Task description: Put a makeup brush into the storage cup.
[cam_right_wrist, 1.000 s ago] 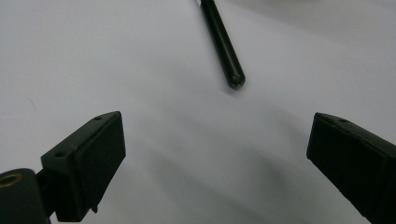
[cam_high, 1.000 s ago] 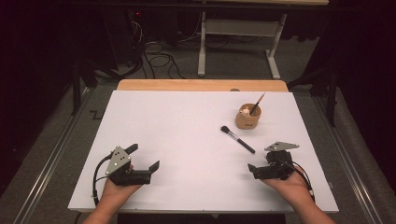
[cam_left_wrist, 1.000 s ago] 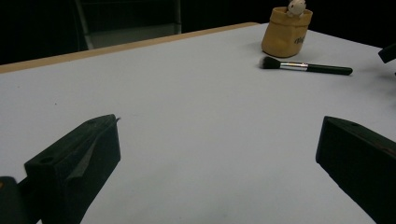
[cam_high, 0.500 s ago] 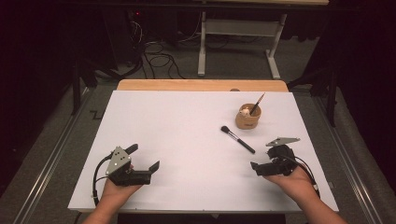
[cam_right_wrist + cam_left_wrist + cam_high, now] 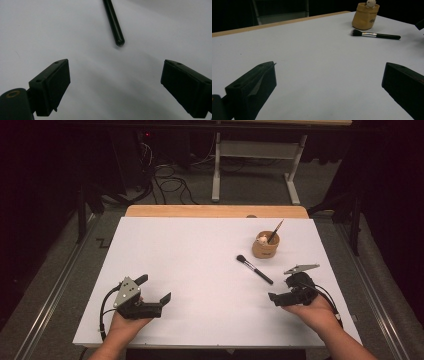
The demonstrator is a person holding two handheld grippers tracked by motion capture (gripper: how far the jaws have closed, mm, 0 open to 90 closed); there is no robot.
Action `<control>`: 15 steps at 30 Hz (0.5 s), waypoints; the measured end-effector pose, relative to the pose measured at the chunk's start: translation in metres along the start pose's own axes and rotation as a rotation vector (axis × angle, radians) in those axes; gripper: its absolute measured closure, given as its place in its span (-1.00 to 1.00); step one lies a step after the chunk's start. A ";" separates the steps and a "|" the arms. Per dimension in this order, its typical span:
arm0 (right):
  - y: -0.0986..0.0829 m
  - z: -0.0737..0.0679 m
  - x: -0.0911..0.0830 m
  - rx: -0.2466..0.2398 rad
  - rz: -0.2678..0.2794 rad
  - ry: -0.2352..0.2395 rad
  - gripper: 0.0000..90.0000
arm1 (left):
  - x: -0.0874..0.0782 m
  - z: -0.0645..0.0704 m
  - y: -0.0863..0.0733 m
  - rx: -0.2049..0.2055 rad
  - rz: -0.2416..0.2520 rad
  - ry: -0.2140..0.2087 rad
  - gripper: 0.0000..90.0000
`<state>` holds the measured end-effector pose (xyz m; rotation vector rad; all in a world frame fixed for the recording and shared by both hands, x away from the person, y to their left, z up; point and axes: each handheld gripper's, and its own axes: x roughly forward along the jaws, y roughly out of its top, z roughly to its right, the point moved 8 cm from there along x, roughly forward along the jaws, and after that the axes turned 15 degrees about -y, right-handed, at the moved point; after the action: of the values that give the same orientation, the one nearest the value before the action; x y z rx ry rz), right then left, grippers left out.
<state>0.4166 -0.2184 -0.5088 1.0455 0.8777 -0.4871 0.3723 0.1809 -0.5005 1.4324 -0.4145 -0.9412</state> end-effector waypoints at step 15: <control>0.004 0.002 0.001 -0.036 -0.061 0.009 -0.67 | 0.000 0.000 0.000 0.002 -0.004 -0.004 -0.99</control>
<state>0.4204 -0.2181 -0.5069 0.9907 0.9250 -0.5166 0.3724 0.1806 -0.5010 1.4337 -0.4159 -0.9474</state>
